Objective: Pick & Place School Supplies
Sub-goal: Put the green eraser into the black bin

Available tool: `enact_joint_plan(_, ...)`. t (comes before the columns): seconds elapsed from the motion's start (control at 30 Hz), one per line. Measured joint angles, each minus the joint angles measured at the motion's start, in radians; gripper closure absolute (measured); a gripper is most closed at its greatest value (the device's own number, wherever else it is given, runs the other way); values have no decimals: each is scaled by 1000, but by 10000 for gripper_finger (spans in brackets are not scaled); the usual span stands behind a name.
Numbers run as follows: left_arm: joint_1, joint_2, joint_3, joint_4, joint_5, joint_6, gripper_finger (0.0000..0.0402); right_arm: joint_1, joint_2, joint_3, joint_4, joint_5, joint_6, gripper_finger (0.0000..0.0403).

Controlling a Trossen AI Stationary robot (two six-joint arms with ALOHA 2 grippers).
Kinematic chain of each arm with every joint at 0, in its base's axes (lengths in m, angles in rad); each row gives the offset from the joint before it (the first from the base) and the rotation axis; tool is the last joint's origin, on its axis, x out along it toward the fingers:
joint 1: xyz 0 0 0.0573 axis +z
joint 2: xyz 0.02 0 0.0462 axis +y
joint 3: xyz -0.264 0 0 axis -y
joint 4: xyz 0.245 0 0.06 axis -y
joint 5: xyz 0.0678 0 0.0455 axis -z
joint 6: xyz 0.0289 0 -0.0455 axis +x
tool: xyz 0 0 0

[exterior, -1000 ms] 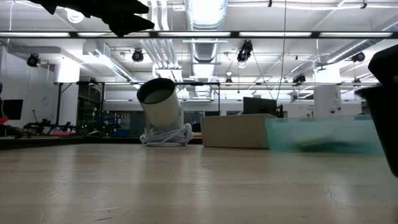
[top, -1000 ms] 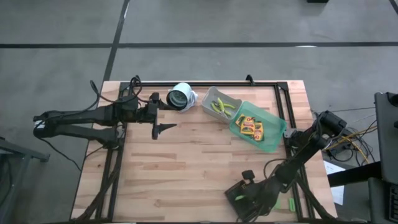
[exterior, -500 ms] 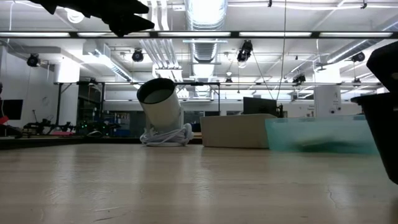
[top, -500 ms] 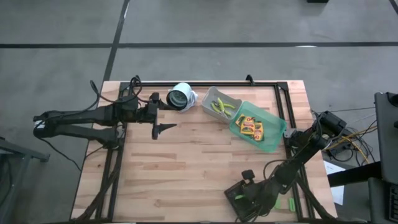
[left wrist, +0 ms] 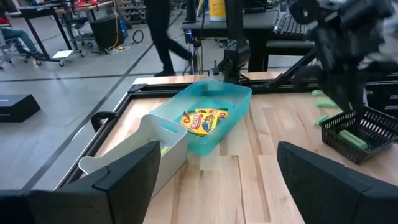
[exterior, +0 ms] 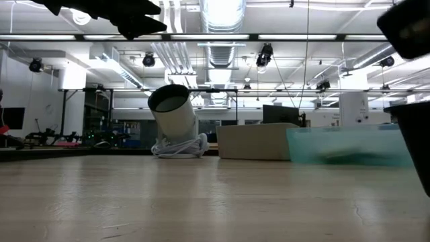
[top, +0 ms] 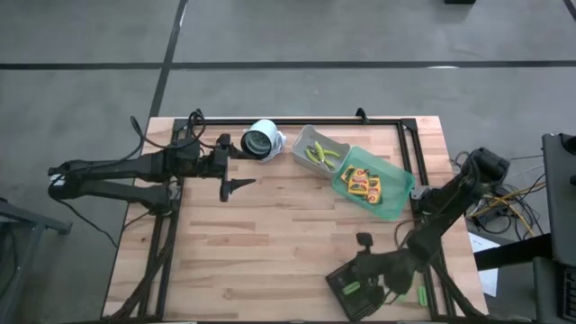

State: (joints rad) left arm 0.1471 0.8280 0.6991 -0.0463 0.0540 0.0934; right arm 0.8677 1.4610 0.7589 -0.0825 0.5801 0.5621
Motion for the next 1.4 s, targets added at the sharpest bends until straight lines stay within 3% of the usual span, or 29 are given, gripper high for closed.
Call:
enact_joint_plan(0.1,0,0,0,0,0,0,74,-1,-109,0,-62,64,67,321)
enact_joint_plan(0.23,0,0,0,0,0,0,73,12,-234,0,-178,54,170,320)
enact_joint_plan(0.47,0,0,0,0,0,0,74,132,-316,0,-361,48,539,332)
enact_joint_plan(0.7,0,0,0,0,0,0,73,256,-232,-1,-443,57,1011,320)
enact_joint_plan(0.9,0,0,0,0,0,0,74,309,-150,12,-441,-108,1471,309)
enact_joint_plan(1.03,0,0,0,0,0,0,74,325,-110,53,-459,-196,1681,307)
enact_joint_plan(1.23,0,0,0,0,0,0,74,326,-22,182,-645,-323,1786,307)
enact_joint_plan(1.4,0,0,0,0,0,0,73,325,70,313,-809,-323,1786,307)
